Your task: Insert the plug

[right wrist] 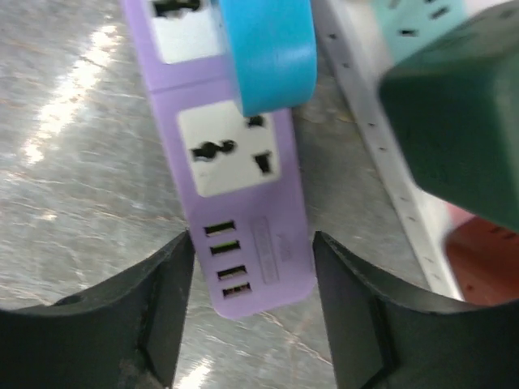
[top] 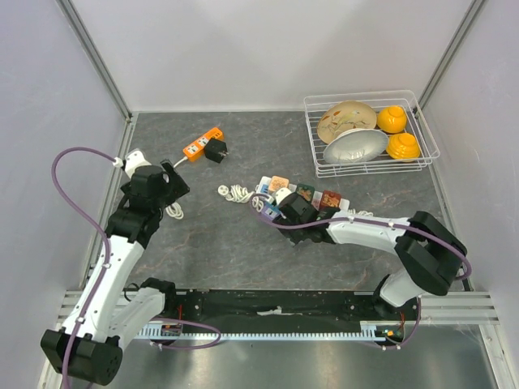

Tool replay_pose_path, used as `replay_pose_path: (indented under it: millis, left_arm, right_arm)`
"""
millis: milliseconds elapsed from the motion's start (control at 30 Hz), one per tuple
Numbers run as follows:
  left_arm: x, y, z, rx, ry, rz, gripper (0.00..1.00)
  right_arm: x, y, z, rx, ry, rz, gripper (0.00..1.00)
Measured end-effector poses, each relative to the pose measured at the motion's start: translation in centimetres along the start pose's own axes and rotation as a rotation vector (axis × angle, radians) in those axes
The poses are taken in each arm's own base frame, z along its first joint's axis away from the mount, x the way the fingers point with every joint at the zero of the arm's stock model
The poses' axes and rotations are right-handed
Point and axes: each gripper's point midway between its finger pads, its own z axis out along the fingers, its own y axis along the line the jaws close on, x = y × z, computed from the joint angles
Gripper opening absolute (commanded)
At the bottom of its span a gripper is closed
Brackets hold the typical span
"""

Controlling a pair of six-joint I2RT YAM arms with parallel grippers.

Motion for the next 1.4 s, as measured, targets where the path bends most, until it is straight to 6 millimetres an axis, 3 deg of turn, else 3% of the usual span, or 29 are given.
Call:
replay_pose_path:
  millis: [67,167,367,500,667,800,933,1000,1033,1067,1400]
  left_arm:
    - [0.2,-0.4,0.3,0.014,0.013,0.01,0.99]
    - [1.0,-0.9,1.3,0.026,0.053,0.044,0.99]
    - [2.9,-2.7,4.4,0.045,0.194,0.141,0.97]
    - [0.4,-5.7,7.3,0.078,0.198,0.145,0.98]
    - [-2.8,-7.7,13.6,0.076,0.198,0.094,0.96]
    - [-3.1,-7.4,19.0,0.045,0.238,0.075,0.84]
    - [-1.3,-5.2,23.3,0.001,0.305,0.072,0.77]
    - [-0.7,-4.2,24.6,-0.017,0.33,0.085,0.75]
    - [-0.5,-3.8,25.0,-0.023,0.337,0.09,0.65]
    - [-0.5,-3.4,25.5,-0.032,0.342,0.094,0.63]
    - [0.5,-1.6,28.1,-0.07,0.383,0.083,0.6]
  right_arm:
    - [0.1,-1.1,-0.3,0.012,-0.004,0.009,0.86]
    - [-0.1,-2.1,-0.9,0.012,-0.023,0.018,0.95]
    - [-1.3,-1.0,-2.7,-0.075,-0.103,0.015,0.98]
    - [-2.8,-0.6,-4.6,-0.121,-0.201,0.021,0.98]
    - [-4.7,-0.4,-6.9,-0.163,-0.33,0.038,0.98]
    - [-5.3,-0.4,-8.0,-0.176,-0.398,0.049,0.98]
    - [-5.3,-0.4,-8.3,-0.18,-0.421,0.058,0.98]
    - [-5.2,-0.4,-8.3,-0.18,-0.422,0.059,0.98]
    - [-5.2,-0.4,-8.3,-0.18,-0.422,0.059,0.98]
    - [-5.3,-0.4,-8.3,-0.18,-0.424,0.059,0.98]
    - [-5.1,-0.3,-7.6,-0.179,-0.411,0.058,0.98]
